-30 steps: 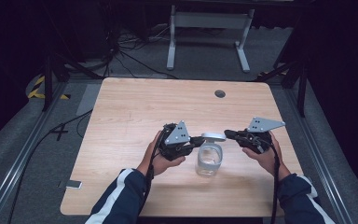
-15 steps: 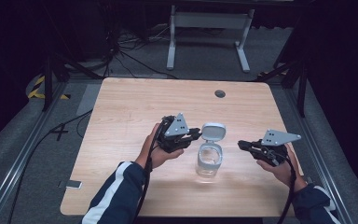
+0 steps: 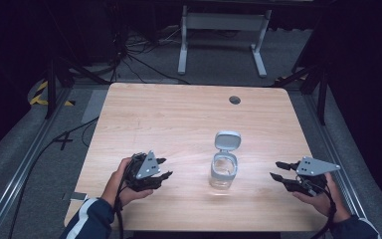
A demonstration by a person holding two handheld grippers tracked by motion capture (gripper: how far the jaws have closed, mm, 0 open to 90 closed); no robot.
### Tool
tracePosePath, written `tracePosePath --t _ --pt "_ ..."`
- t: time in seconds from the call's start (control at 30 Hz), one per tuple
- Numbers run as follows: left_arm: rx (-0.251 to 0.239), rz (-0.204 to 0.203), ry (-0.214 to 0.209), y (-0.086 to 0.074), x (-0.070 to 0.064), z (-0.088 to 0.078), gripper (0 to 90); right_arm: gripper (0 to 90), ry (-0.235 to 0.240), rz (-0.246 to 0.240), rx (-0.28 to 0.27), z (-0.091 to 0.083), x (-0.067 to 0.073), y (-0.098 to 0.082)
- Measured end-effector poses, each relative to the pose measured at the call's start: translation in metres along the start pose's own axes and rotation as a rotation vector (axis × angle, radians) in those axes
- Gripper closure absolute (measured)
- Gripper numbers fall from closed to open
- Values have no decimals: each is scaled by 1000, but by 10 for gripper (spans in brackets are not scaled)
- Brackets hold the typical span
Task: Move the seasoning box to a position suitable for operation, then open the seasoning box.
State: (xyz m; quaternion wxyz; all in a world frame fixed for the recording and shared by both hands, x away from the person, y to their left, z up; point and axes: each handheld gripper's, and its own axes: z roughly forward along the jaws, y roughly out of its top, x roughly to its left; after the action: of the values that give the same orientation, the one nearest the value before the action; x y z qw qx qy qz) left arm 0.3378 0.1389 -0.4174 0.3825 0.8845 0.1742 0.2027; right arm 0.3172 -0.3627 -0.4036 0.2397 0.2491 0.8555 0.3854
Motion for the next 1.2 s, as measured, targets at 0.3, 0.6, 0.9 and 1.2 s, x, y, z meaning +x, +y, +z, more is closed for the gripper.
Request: tracePosePath --t 0.3,0.6,0.9,1.2 --pt "81 -168 4 -70 8 -10 306 387 -29 161 83 -13 -7 -63" --pt "96 -311 -12 -93 18 -2 169 317 -50 289 93 -10 -12 -92" --pt "103 -334 12 -93 18 -3 166 289 -61 289 99 -9 -11 -91" --pt "98 -330 14 -93 19 -2 164 282 -64 293 101 -9 -11 -91"
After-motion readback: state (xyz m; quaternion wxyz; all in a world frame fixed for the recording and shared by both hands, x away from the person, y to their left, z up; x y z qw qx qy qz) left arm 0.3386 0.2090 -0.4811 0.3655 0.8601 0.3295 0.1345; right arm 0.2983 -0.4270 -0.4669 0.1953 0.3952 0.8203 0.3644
